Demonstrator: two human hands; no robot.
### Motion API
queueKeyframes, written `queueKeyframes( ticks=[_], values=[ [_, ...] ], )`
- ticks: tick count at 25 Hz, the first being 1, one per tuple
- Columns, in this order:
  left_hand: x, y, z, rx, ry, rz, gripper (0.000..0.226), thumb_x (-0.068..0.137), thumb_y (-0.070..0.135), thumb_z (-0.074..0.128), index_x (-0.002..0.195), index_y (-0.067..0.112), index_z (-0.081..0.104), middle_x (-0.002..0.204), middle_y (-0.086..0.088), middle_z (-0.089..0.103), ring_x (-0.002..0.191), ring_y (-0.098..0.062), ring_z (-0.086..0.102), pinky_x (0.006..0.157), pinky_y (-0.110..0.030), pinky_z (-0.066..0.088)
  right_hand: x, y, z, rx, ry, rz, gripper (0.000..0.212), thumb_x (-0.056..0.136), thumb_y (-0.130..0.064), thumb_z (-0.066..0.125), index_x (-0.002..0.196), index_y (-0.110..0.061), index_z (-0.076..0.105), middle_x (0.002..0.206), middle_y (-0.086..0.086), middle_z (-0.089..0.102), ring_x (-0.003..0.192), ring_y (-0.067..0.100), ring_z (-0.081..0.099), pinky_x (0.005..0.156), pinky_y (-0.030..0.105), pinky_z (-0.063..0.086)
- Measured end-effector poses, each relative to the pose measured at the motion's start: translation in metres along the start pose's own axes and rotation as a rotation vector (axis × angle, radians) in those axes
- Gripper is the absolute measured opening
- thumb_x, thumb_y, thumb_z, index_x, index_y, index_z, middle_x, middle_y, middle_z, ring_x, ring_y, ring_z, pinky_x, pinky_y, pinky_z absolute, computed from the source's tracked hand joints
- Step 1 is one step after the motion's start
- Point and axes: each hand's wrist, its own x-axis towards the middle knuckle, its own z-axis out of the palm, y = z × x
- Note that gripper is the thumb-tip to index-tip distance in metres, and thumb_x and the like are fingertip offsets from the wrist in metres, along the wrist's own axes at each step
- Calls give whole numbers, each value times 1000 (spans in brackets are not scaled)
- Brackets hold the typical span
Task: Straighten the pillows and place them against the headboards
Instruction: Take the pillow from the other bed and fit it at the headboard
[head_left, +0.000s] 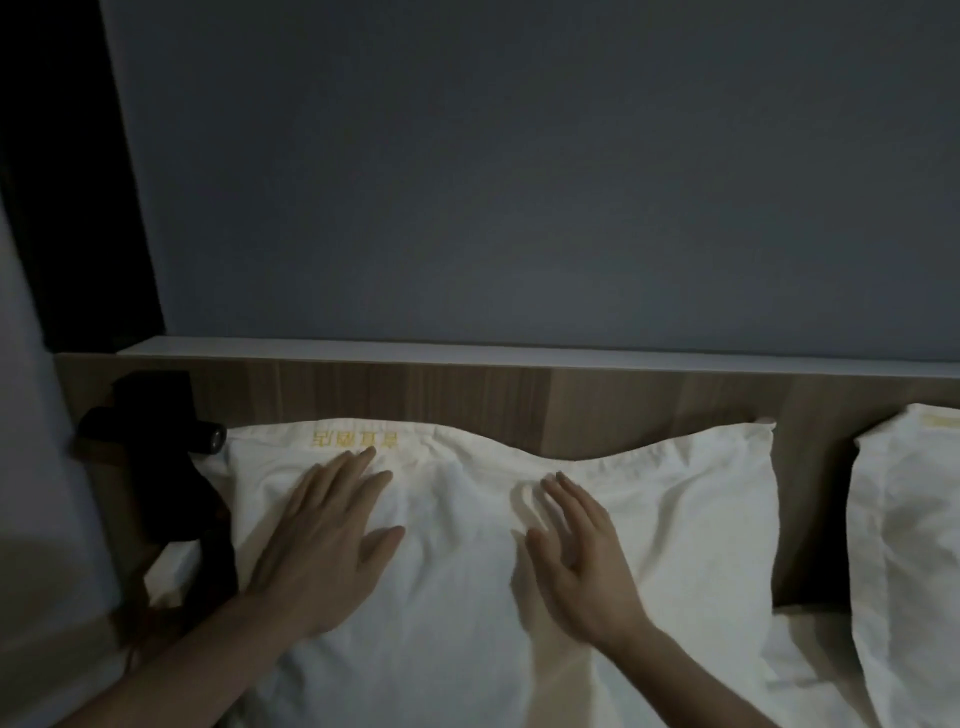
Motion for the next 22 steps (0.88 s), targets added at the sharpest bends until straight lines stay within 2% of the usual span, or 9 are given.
queueKeyframes(
  ticks=[3, 6, 10, 12, 14, 16, 18, 20, 22],
  values=[
    [-46, 3, -4, -72, 37, 161, 63, 88, 55, 54, 141, 21, 61, 159, -4, 47, 146, -27, 45, 123, -40, 19, -67, 0, 18, -5, -7, 64, 60, 93, -54, 59, 149, -34, 51, 164, -14, 37, 156, 9, 26, 127, 42, 24],
    [-100, 1, 19, -98, -31, 345, 70, 73, 50, 68, 136, 20, 66, 156, -6, 51, 141, -29, 52, 119, -43, 26, -137, -5, 43, 44, 44, 136, 67, 89, -50, 64, 151, -32, 49, 167, -11, 34, 158, 11, 23, 124, 34, 26],
    [-157, -10, 65, -183, -176, 546, 69, 68, 45, 67, 133, 22, 68, 156, -7, 51, 141, -31, 51, 113, -45, 30, -216, -24, 62, -43, -86, 219, 76, 88, -44, 67, 156, -45, 34, 170, -13, 25, 157, 10, 24, 123, 28, 28],
    [-182, -13, 91, -294, -252, 641, 64, 61, 45, 67, 122, 25, 74, 144, -4, 63, 132, -25, 52, 105, -40, 36, -267, -29, 76, -134, -196, 319, 84, 85, -49, 66, 156, -55, 23, 170, -15, 21, 153, 15, 35, 118, 33, 38],
    [-212, -23, 121, -375, -444, 685, 75, 46, 54, 75, 116, 28, 71, 131, 1, 67, 114, -20, 55, 88, -33, 50, -324, -38, 103, -309, -283, 471, 95, 78, -61, 62, 158, -54, 14, 171, -19, 10, 142, 24, 48, 109, 41, 50],
    [-239, -38, 148, -471, -637, 639, 96, 34, 67, 77, 120, 28, 59, 130, 3, 58, 107, -18, 61, 74, -25, 60, -361, -49, 124, -407, -432, 591, 89, 87, -74, 45, 162, -46, 5, 172, -13, 3, 146, 28, 37, 121, 39, 25],
    [-259, -54, 167, -536, -734, 597, 94, 37, 67, 75, 122, 30, 66, 134, 2, 64, 114, -18, 55, 89, -32, 51, -361, -63, 134, -511, -507, 706, 81, 91, -79, 9, 161, -41, -6, 171, -8, -9, 160, 30, 7, 122, 37, -8],
    [-263, -56, 176, -529, -812, 554, 89, 32, 56, 83, 116, 29, 76, 130, 0, 71, 116, -22, 55, 94, -34, 39, -346, -71, 129, -543, -615, 785, 91, 81, -79, -8, 163, -38, -8, 172, -4, -18, 160, 29, -13, 124, 45, -13],
    [-259, -51, 172, -479, -915, 512, 87, 17, 46, 90, 102, 31, 80, 117, 0, 77, 103, -25, 69, 92, -32, 43, -326, -74, 127, -578, -686, 845, 86, 90, -78, 0, 164, -34, -4, 174, 0, -15, 160, 30, -15, 127, 52, -7]
  ],
)
